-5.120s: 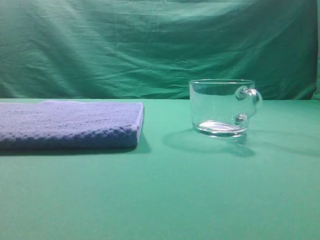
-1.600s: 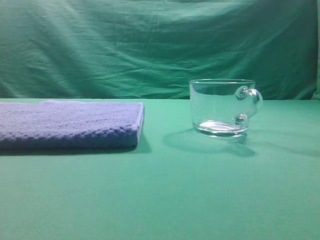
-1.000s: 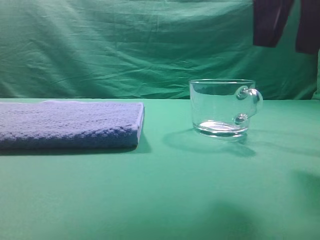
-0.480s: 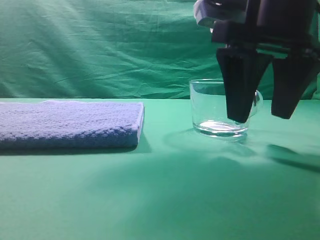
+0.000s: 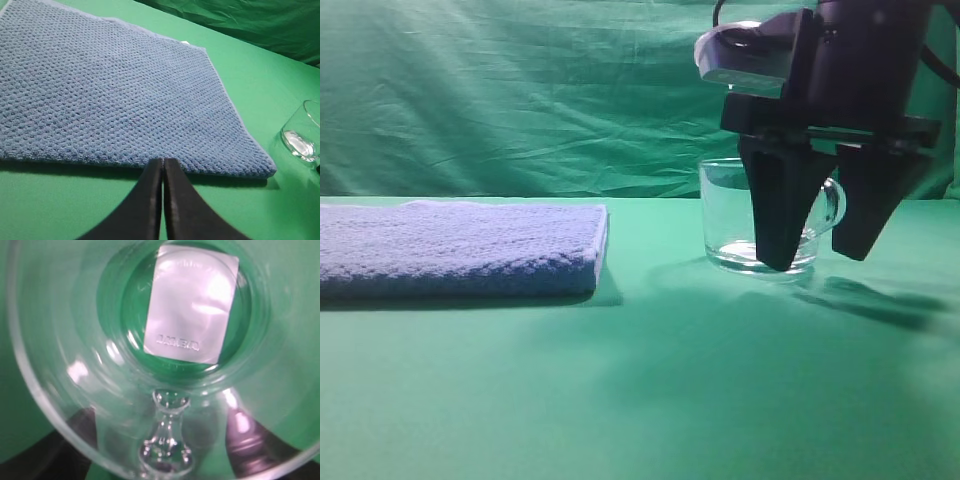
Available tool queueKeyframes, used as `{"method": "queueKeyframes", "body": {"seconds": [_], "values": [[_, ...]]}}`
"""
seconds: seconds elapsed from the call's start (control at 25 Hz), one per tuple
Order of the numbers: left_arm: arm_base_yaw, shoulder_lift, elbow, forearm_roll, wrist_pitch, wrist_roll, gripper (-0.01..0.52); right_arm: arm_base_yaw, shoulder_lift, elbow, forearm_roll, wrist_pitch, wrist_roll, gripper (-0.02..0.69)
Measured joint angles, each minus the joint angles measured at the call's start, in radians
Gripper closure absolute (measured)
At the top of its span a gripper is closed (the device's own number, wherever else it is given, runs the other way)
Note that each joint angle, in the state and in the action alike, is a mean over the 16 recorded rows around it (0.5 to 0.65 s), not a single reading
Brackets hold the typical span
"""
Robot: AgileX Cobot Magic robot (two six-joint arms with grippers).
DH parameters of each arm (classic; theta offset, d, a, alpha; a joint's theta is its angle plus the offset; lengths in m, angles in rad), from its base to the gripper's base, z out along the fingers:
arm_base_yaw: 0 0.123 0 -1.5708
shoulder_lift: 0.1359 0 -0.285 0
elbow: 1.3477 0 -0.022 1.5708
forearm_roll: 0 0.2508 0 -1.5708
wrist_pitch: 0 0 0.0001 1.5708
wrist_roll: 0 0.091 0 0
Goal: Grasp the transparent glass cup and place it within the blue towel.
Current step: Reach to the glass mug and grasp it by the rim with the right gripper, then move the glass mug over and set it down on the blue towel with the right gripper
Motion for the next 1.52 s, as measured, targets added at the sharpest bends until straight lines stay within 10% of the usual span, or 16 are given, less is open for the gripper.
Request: {"method": "queueKeyframes", "body": {"seconds": [0.24,1.52], "values": [[0.000,0.000,0.000,0.000,0.000,0.000,0.514,0.000,0.003,-0.031,-0.015,0.029,-0.009,0.563],[0.000,0.000,0.000,0.000,0.000,0.000,0.514,0.293,0.340,-0.848,-0.040,0.153,-0.069,0.564]]}}
